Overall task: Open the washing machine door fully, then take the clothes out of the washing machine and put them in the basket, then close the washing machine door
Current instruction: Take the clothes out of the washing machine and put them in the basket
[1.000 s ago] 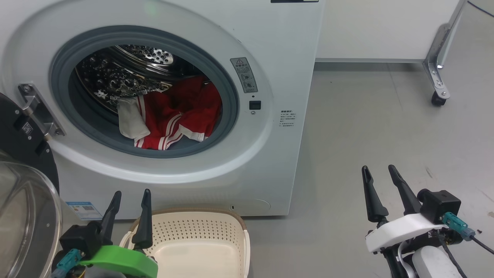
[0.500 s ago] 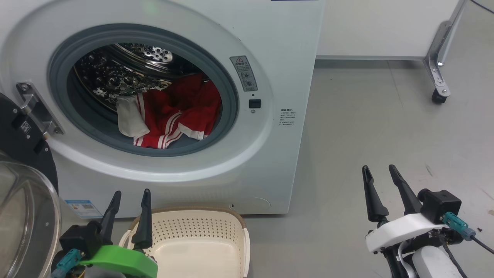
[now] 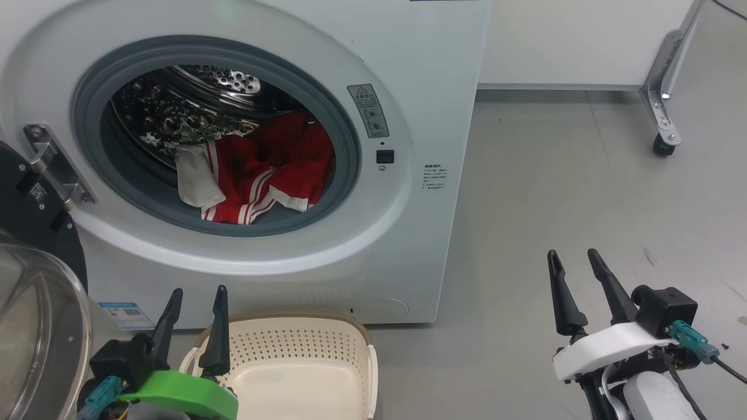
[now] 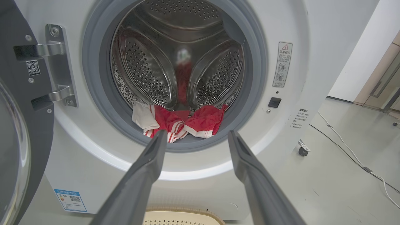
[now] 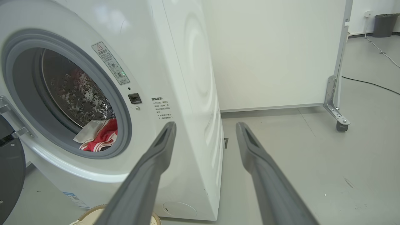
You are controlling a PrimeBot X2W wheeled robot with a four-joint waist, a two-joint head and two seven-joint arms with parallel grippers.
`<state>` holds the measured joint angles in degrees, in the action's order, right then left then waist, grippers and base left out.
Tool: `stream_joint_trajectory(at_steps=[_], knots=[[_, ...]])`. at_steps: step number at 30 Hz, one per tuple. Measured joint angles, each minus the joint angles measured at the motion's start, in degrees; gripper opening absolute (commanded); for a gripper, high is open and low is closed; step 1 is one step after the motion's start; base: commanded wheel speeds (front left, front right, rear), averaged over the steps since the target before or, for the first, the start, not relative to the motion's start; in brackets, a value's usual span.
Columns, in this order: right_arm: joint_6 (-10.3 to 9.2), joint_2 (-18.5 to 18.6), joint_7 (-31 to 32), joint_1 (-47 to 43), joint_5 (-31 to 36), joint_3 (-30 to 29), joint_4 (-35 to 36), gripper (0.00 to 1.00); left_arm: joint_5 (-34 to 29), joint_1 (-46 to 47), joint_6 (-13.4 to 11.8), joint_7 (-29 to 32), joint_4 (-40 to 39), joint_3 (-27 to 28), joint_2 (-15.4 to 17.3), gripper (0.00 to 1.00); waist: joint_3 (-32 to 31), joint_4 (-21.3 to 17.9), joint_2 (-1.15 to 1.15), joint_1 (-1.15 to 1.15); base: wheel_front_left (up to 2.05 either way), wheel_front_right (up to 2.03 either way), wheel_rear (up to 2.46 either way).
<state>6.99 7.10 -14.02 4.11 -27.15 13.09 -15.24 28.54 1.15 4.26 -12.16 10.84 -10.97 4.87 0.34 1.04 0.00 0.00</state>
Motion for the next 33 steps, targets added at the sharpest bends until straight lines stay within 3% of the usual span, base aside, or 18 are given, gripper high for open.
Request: stream_joint_trajectory(at_steps=[16,33], knots=[[0.00,0.03,0.00,0.03,0.00,0.29,0.47,1.00,-0.92,0.00,-0.52,-0.01,-0.60,0.16,0.29,1.00,1.38,-0.63,0.00,0.00,0.00,0.00,0.00],[0.00,0.09,-0.01,0.48,0.01,-0.05,2.98,1.00,-5.04,3.19,-5.41,2.32,-2.24,1.81,3.11,1.00,9.05,-3.18,0.00,0.00,0.00,0.00,0.00]])
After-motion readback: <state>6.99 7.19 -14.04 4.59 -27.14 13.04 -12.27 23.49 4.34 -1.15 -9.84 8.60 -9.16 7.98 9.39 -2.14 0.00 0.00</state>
